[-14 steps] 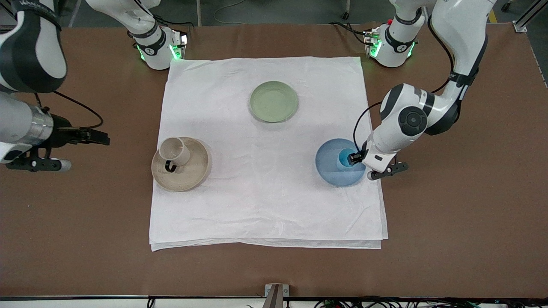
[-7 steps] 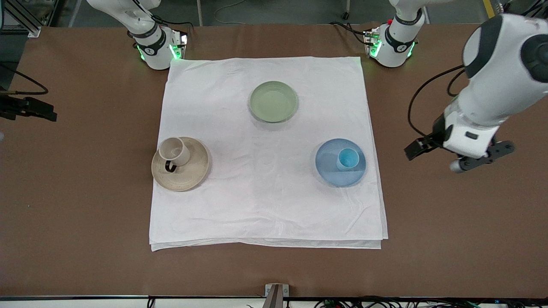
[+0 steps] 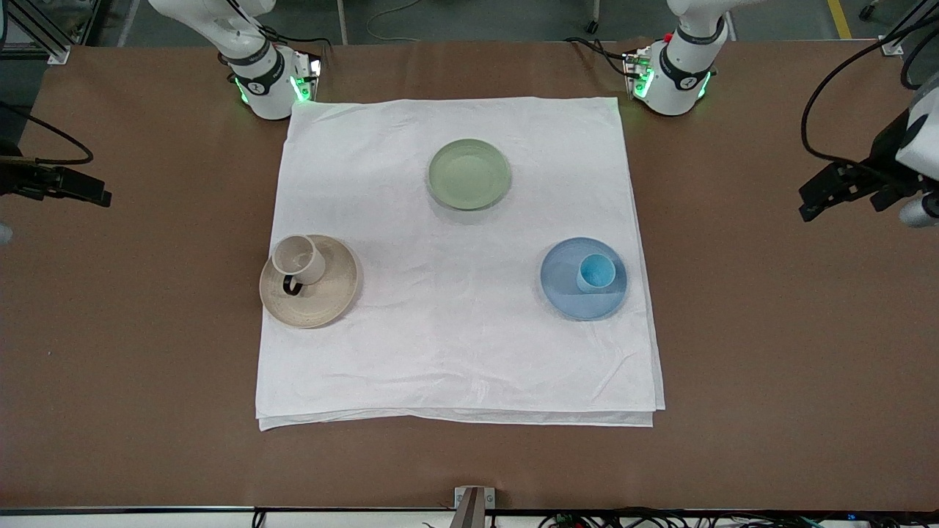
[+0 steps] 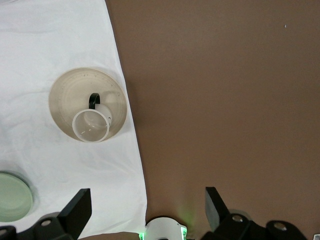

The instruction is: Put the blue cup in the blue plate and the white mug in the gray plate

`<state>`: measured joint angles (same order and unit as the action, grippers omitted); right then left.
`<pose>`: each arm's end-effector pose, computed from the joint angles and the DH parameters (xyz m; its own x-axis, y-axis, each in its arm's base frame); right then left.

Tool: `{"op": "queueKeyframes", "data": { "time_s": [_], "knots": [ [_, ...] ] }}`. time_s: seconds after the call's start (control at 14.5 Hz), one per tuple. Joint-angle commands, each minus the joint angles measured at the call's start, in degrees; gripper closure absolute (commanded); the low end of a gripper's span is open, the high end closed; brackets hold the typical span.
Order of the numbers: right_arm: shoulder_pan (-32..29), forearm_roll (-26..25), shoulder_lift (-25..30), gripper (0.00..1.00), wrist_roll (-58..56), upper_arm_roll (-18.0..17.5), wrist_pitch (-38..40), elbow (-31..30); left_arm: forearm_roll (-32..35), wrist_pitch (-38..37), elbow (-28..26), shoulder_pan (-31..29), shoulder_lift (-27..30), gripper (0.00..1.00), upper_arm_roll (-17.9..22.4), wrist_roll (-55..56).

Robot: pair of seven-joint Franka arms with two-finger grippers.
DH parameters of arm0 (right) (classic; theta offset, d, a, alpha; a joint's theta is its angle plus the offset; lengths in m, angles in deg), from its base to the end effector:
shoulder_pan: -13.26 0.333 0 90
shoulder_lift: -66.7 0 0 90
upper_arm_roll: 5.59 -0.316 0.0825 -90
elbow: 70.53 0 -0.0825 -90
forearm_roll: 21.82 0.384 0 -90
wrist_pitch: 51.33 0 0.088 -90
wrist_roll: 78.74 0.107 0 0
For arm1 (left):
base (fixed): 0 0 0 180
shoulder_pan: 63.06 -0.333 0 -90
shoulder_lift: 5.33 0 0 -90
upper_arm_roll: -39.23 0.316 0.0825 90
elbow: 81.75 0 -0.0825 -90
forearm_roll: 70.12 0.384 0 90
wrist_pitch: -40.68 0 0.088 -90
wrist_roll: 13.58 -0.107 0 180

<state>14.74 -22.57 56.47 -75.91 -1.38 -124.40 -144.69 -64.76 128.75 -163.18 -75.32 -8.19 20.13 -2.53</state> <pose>0.5760 -0.0246 0.6271 0.9757 -0.1012 -0.1942 -0.0960 -0.9947 0.0357 0.5638 -0.0516 0.6656 0.9936 0.0779 0.0822 0.0831 -0.9946 -0.0621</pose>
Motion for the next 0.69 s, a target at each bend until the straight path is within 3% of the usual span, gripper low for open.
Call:
{"op": "queueKeyframes", "data": {
  "time_s": [0.0,0.14,0.21,0.41,0.62],
  "knots": [
    [-1.91,1.45,3.98,0.0,-1.95,-0.52,-0.49,-3.96,-1.48,-3.06,-1.28,8.86,3.3,0.0,10.52,-4.63],
    [-2.44,1.54,5.56,0.0,-3.97,-0.7,-0.93,-5.89,-5.78,-5.97,-1.54,13.38,4.35,0.0,17.67,-5.77],
    [-2.36,1.54,7.14,0.0,-4.06,-0.7,-1.97,-7.55,-5.8,-6.15,-2.15,14.45,4.88,0.0,18.57,-6.04],
    [-2.27,1.54,13.46,0.0,-4.15,-0.7,-6.46,-15.2,-5.71,-5.8,-3.56,14.2,5.94,0.0,18.23,-6.04],
    [-2.44,1.37,15.85,0.0,-4.24,-0.87,-7.35,-17.06,-5.71,-5.89,-4.53,14.28,6.64,0.0,18.05,-6.04]
  ]
}}
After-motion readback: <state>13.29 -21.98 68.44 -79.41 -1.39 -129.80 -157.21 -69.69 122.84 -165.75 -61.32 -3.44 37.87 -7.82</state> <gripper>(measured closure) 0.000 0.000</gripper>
